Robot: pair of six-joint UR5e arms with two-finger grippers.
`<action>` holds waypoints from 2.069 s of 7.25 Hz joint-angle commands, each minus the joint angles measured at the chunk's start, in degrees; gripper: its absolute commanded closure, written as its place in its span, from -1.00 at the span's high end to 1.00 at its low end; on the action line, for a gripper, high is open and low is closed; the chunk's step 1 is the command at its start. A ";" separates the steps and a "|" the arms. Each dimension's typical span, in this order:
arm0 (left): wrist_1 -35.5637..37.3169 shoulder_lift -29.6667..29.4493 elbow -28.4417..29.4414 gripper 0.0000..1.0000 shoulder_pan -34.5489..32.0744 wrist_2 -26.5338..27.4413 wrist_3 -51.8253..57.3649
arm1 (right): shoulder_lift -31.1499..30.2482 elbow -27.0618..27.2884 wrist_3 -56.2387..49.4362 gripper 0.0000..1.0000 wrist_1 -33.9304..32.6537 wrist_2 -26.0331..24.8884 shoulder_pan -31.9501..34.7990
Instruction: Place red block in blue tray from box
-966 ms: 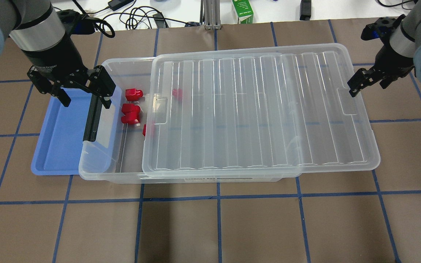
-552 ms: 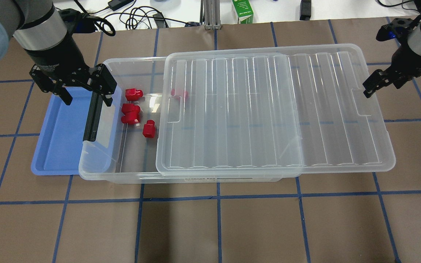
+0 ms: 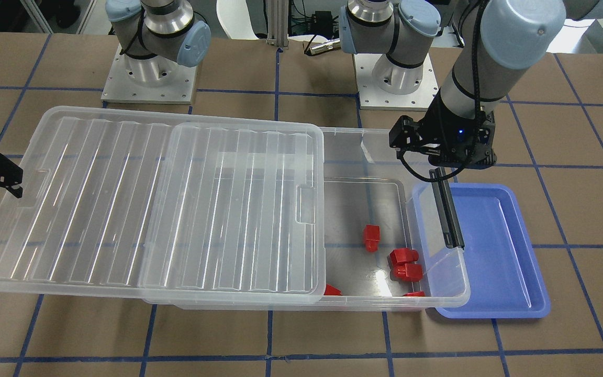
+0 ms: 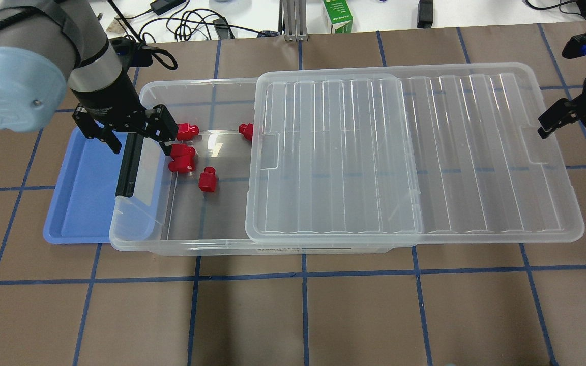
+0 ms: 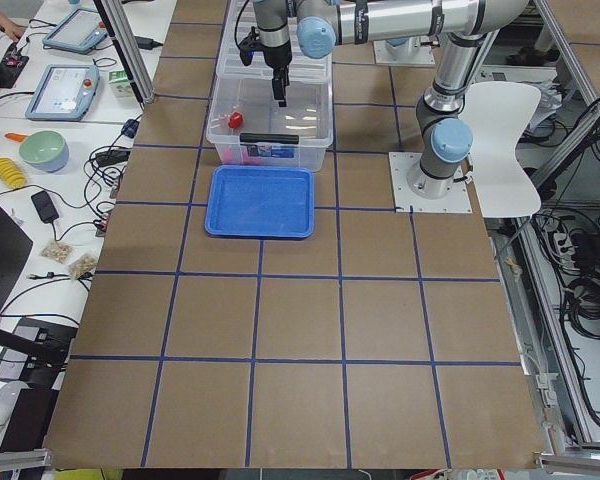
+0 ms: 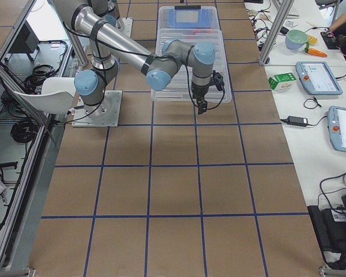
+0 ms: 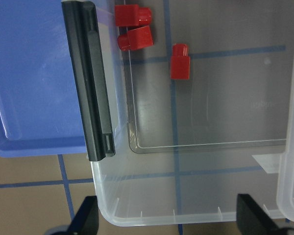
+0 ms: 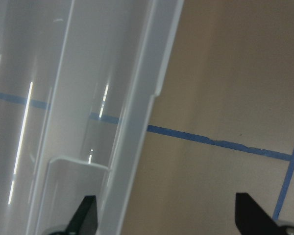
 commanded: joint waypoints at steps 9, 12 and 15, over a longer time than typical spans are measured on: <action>12.43 -11.60 -2.46 0.71 -3.14 -1.41 -2.55 | -16.96 -8.86 9.01 1.00 26.37 -1.43 1.41; 14.78 -13.80 -4.64 0.71 -3.14 -3.26 -2.64 | -13.90 -9.30 27.05 1.00 23.06 -1.96 15.16; 20.51 -15.55 -9.04 0.71 -3.40 -3.26 -2.64 | -8.63 -9.65 42.30 1.00 15.84 -2.40 27.85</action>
